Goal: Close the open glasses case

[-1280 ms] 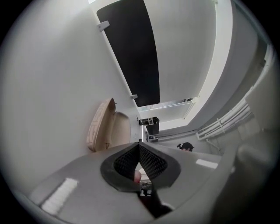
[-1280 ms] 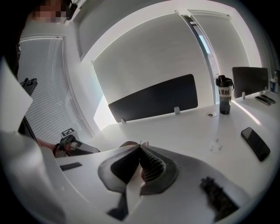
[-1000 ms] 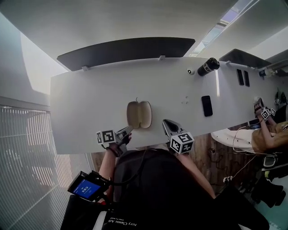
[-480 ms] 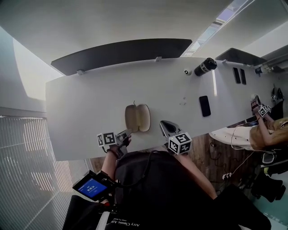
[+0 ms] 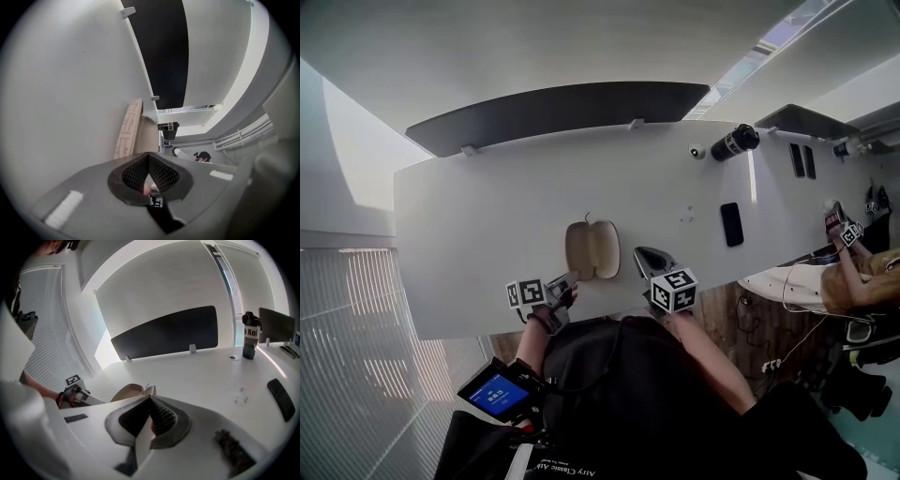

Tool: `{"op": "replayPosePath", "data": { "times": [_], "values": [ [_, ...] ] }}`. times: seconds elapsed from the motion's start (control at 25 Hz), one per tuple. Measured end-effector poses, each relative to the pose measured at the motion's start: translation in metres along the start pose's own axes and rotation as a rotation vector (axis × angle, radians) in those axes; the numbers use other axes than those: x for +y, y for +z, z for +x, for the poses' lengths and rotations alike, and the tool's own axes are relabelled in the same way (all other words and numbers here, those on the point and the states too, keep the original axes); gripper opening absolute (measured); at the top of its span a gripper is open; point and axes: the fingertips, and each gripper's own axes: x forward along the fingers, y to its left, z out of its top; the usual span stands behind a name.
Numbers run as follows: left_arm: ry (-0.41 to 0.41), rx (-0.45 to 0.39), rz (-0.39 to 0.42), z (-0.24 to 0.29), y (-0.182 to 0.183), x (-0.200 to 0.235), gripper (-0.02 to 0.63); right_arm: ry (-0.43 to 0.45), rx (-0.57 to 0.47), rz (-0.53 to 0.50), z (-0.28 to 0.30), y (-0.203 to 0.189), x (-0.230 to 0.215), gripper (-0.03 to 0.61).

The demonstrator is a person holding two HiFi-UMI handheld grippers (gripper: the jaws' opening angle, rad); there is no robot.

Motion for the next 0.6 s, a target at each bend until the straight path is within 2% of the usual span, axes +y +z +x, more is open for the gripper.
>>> {"op": "replayPosePath", "data": {
  "times": [0.36,0.6],
  "values": [
    [-0.004,-0.025,-0.006,-0.007,0.004,0.005,0.006,0.009,0.040,-0.012,0.021,-0.002,0.001,0.005],
    [0.035,-0.015,-0.016,-0.006,0.004,0.017,0.005,-0.017,0.059,0.012,0.028,-0.012,-0.008,0.005]
  ]
}}
